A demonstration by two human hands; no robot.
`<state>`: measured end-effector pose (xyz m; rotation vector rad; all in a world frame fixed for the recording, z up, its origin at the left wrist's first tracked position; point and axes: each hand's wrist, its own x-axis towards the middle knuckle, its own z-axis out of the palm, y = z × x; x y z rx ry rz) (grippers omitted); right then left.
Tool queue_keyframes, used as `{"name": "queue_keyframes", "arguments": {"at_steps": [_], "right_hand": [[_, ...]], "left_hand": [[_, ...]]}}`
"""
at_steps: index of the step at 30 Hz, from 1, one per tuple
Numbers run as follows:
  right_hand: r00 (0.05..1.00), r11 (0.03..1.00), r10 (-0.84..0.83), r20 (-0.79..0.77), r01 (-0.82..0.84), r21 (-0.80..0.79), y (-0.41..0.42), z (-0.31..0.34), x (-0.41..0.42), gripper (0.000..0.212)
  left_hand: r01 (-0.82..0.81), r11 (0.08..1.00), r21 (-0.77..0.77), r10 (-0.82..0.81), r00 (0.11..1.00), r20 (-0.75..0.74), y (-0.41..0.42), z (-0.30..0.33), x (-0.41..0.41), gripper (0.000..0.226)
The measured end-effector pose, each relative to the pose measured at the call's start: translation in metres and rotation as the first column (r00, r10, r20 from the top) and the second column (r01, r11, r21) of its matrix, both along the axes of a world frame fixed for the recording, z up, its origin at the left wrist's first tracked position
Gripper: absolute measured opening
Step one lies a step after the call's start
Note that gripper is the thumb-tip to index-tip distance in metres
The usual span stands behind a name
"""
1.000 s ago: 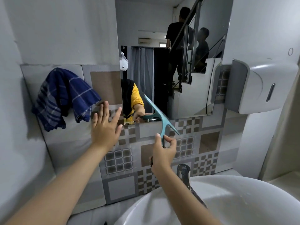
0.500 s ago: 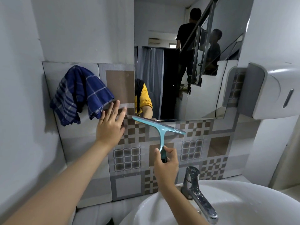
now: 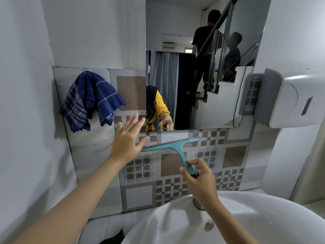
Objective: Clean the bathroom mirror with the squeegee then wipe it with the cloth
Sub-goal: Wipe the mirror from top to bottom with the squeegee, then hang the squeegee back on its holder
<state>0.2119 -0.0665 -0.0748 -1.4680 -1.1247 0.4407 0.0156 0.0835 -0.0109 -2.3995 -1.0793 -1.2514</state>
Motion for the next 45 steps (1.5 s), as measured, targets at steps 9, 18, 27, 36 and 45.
{"name": "queue_keyframes", "arguments": {"at_steps": [9, 18, 27, 36, 45], "right_hand": [[0.738, 0.904, 0.419, 0.529, -0.284, -0.320, -0.051, 0.069, 0.015, 0.025], [0.481, 0.823, 0.563, 0.672, -0.403, -0.401, -0.044, 0.092, 0.016, 0.028], [0.674, 0.937, 0.089, 0.733, -0.307, 0.168, -0.011, 0.085, -0.009, 0.078], [0.845, 0.868, 0.447, 0.295, -0.489, 0.086, 0.059, 0.074, -0.085, 0.088], [0.816, 0.868, 0.477, 0.326, -0.496, -0.027, 0.125, 0.074, -0.117, 0.084]], "left_hand": [[0.480, 0.682, -0.552, -0.451, 0.870, 0.200, -0.100, -0.002, 0.010, 0.021], [0.415, 0.624, -0.662, -0.447, 0.884, 0.134, -0.121, -0.001, -0.008, 0.016], [0.465, 0.716, -0.521, -0.313, 0.880, 0.357, -0.121, -0.022, -0.034, 0.026], [0.313, 0.871, -0.380, -0.097, 0.866, 0.491, -0.096, -0.058, -0.063, 0.030], [0.187, 0.915, -0.359, 0.074, 0.795, 0.602, -0.058, -0.078, -0.066, 0.030]]}}
